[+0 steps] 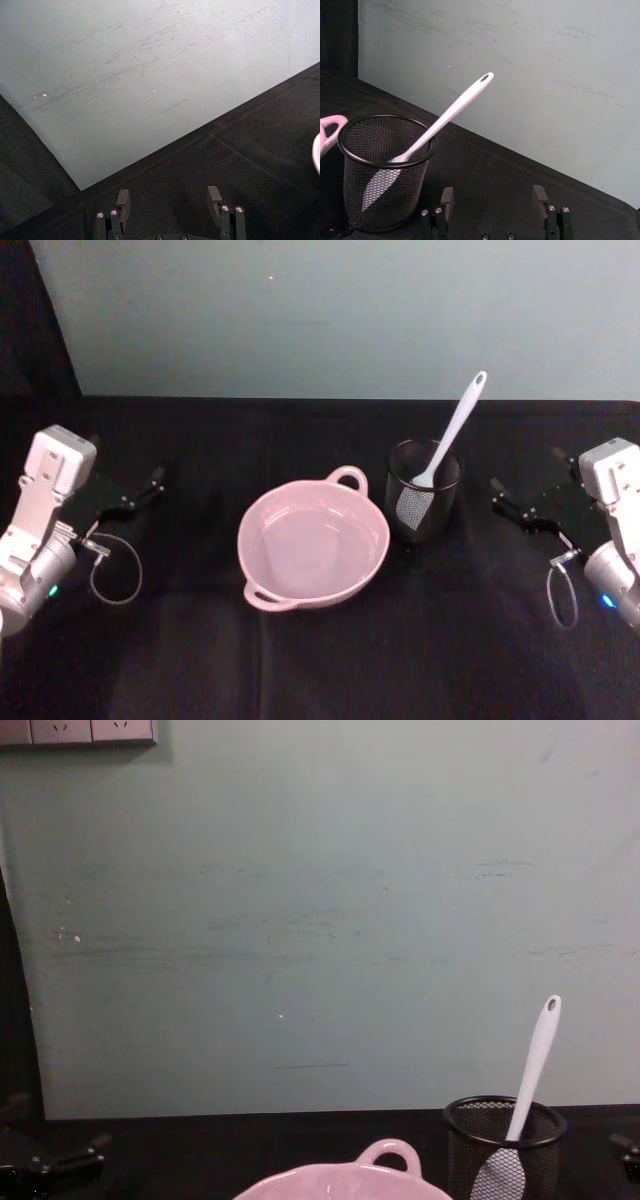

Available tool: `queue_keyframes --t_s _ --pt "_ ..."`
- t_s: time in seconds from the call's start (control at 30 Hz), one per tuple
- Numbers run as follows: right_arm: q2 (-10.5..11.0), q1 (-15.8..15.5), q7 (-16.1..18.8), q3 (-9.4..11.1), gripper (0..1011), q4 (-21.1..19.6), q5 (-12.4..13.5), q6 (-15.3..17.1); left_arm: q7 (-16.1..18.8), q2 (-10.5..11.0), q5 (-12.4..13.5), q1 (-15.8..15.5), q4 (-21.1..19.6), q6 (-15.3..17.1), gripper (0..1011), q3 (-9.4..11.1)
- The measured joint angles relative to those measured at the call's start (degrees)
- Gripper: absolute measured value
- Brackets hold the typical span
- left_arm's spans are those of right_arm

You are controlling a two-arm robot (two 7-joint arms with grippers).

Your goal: Use the one hand to pick up the spoon and stir the clear water in the bowl.

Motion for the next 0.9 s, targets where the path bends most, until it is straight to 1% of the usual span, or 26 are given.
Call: queue_keyframes --t_s 0.9 --pt "0.0 0.0 0.0 0.0 1003 0.0 0.0 0.0 0.0 0.0 0.0 0.0 0.0 0.0 1011 0.0"
